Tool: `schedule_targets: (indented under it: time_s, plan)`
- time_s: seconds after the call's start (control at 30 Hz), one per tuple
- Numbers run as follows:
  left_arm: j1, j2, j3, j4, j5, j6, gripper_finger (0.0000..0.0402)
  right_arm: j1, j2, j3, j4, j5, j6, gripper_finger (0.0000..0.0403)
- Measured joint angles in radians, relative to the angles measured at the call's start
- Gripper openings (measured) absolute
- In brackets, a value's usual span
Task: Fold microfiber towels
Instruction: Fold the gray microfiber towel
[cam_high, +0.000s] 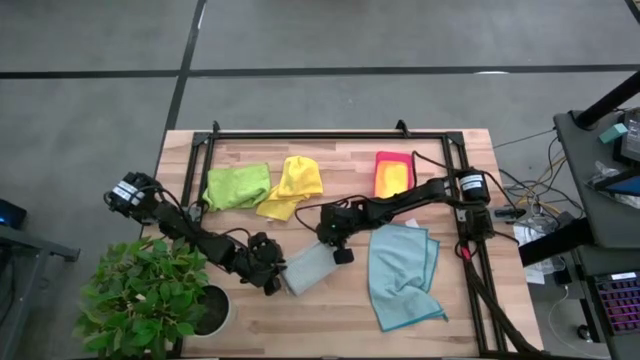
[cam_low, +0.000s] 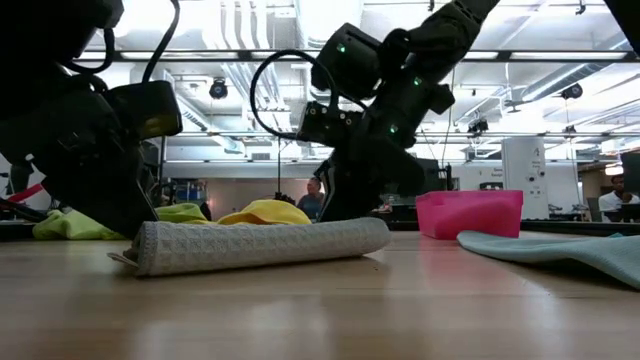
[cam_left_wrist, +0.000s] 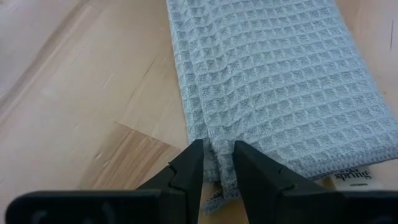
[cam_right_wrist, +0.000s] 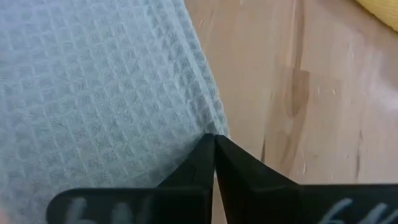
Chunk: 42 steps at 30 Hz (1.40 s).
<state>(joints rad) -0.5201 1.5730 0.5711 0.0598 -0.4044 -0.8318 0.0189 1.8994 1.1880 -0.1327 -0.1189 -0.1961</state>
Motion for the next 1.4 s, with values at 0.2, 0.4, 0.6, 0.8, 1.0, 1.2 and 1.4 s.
schedule_targets:
  time_s: [0.2, 0.4, 0.6, 0.8, 1.0, 1.2, 1.4]
  plan:
    - [0.000, 0.000, 0.000, -0.004, 0.001, 0.000, 0.0079, 0.000, 0.009, -0.011, 0.011, 0.012, 0.015, 0.0009]
    - [0.001, -0.001, 0.007, -0.012, 0.003, 0.001, 0.0079, 0.000, -0.004, -0.015, 0.011, 0.015, 0.017, 0.0009]
    - [0.001, -0.010, 0.009, -0.027, 0.008, 0.001, 0.0079, 0.000, -0.012, -0.008, 0.004, 0.019, 0.036, 0.0009]
    - [0.002, -0.032, 0.010, -0.073, 0.011, 0.001, 0.0079, 0.000, -0.013, -0.007, 0.005, 0.019, 0.061, 0.0009]
    - [0.002, -0.060, 0.013, -0.116, 0.012, 0.001, 0.0079, 0.000, -0.016, -0.006, 0.005, 0.019, 0.086, 0.0009]
    - [0.002, -0.071, 0.010, -0.124, 0.012, 0.001, 0.0080, 0.002, -0.039, -0.011, 0.002, 0.019, 0.103, 0.0009]
    - [0.003, -0.071, 0.017, -0.124, 0.012, 0.000, 0.0080, 0.024, -0.088, -0.034, -0.002, 0.063, 0.104, 0.0009]
